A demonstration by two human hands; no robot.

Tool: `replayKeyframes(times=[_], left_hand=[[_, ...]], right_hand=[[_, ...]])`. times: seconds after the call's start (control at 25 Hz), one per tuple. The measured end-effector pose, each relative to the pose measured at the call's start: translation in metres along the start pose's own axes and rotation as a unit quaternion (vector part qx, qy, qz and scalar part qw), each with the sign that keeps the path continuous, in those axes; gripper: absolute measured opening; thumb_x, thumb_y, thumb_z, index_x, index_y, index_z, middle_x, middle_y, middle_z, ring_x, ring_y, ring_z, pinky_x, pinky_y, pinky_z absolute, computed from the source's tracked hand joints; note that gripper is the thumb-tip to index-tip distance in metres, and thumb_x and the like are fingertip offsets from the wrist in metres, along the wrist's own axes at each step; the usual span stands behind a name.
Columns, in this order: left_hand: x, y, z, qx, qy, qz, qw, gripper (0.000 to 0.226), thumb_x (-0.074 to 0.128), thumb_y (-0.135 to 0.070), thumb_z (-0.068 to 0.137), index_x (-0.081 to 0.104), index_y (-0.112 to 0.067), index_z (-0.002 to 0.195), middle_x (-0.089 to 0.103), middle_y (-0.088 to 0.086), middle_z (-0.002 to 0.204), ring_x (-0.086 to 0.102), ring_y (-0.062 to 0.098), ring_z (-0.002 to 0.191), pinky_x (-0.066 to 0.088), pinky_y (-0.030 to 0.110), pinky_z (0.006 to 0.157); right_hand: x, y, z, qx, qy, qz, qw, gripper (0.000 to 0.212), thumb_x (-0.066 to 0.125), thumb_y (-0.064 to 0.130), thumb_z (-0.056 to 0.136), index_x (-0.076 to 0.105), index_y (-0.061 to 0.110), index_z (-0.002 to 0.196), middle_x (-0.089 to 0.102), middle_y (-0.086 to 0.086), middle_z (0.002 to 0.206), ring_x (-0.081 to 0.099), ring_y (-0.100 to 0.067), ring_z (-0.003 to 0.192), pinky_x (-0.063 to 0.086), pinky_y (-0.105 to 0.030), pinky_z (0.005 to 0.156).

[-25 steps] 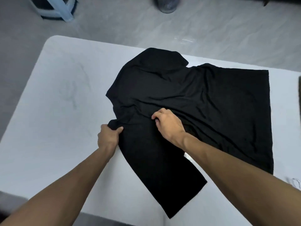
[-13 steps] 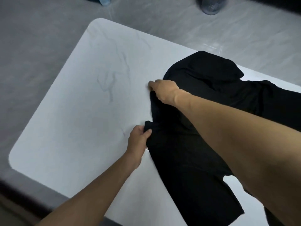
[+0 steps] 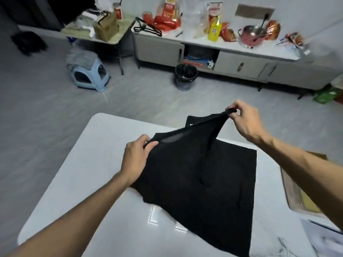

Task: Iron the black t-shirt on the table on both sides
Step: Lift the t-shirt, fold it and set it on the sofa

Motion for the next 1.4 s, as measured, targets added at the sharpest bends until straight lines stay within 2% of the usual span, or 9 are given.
replayKeyframes(times=[0.24,0.44,0.6,0.68,0.8,0.96,1.08,1.2,1.4], left_hand=[[-0.106,-0.176,-0.003,0.021,0.27,0.017,0.963,0.031,0.078,-0.027,0.079,0.068,0.002,0.084,0.061,0.007,0.067,0.058,0.017,0.064,0.049,0.029,0.059],[-0.164,-0.287,-0.043,0.178,0.0,0.052,0.983,0.016,0.065,-0.022,0.092,0.069,-0.015,0.078,0.063,-0.003,0.073,0.055,0.005,0.071,0.038,0.021,0.066],[-0.173,-0.313,-0.079,0.219,-0.023,0.034,0.975,0.025,0.059,-0.025,0.095,0.063,-0.024,0.069,0.06,-0.006,0.066,0.051,0.0,0.065,0.033,0.013,0.062],[-0.177,-0.31,-0.081,0.216,0.011,0.069,0.974,0.025,0.066,-0.028,0.091,0.065,-0.019,0.067,0.061,-0.001,0.064,0.05,0.007,0.064,0.034,0.017,0.062],[-0.181,-0.301,-0.072,0.177,0.153,0.112,0.966,0.029,0.072,-0.028,0.087,0.066,-0.012,0.063,0.054,-0.006,0.056,0.045,0.004,0.054,0.033,0.022,0.057],[-0.177,-0.268,-0.03,0.089,0.26,0.12,0.954,0.023,0.073,-0.025,0.087,0.073,-0.015,0.066,0.062,-0.006,0.059,0.052,0.006,0.057,0.039,0.026,0.063],[-0.163,-0.25,0.016,0.101,0.103,0.126,0.982,0.027,0.071,-0.028,0.088,0.069,-0.021,0.062,0.065,-0.007,0.063,0.057,0.013,0.07,0.038,0.03,0.067],[-0.154,-0.257,0.05,0.141,-0.069,0.039,0.987,0.012,0.065,-0.022,0.091,0.072,-0.019,0.082,0.068,-0.001,0.081,0.059,0.016,0.086,0.038,0.029,0.076],[-0.18,-0.277,0.057,0.228,-0.137,-0.028,0.964,0.015,0.062,-0.019,0.091,0.075,-0.014,0.093,0.07,-0.004,0.088,0.057,0.001,0.084,0.04,0.013,0.077]], right_hand=[[-0.234,0.047,-0.071,-0.057,-0.07,0.093,0.992,0.004,0.059,0.009,0.086,0.057,0.012,0.085,0.061,-0.004,0.08,0.049,-0.013,0.075,0.039,-0.026,0.067],[-0.336,0.057,-0.126,-0.068,0.068,0.156,0.983,0.016,0.069,0.025,0.088,0.068,0.01,0.089,0.068,-0.005,0.083,0.057,-0.009,0.078,0.041,-0.025,0.073],[-0.368,0.033,-0.15,0.052,0.292,0.153,0.943,0.067,0.085,0.028,0.068,0.059,-0.009,0.116,0.068,-0.012,0.111,0.064,-0.025,0.099,0.046,-0.037,0.096],[-0.368,0.022,-0.151,0.079,0.307,0.112,0.942,0.059,0.087,0.021,0.067,0.061,-0.011,0.11,0.07,-0.015,0.107,0.067,-0.025,0.098,0.048,-0.036,0.095],[-0.35,0.009,-0.143,0.085,0.221,0.078,0.968,0.04,0.08,0.028,0.077,0.067,-0.009,0.086,0.065,-0.009,0.075,0.059,-0.022,0.071,0.042,-0.032,0.072],[-0.303,0.017,-0.124,0.114,0.09,0.041,0.989,0.019,0.061,0.011,0.091,0.072,0.012,0.076,0.061,-0.004,0.071,0.052,-0.018,0.068,0.035,-0.029,0.059],[-0.272,0.033,-0.1,0.148,-0.014,0.081,0.986,0.03,0.05,-0.001,0.088,0.07,0.02,0.078,0.064,-0.008,0.079,0.053,-0.023,0.077,0.038,-0.03,0.06],[-0.259,0.053,-0.068,0.125,-0.118,0.091,0.981,0.034,0.047,0.0,0.084,0.073,0.018,0.098,0.07,-0.007,0.096,0.058,-0.026,0.095,0.041,-0.03,0.076],[-0.276,0.091,-0.068,0.021,-0.186,0.125,0.974,0.037,0.043,0.0,0.083,0.07,0.019,0.098,0.066,0.003,0.088,0.054,-0.012,0.084,0.039,-0.009,0.061]])
Point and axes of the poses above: each hand's wrist, its own z-axis towards the middle knuckle, its own x-axis out of the palm, y = z × x, the point moved 1 cm from there along z, towards the middle knuckle
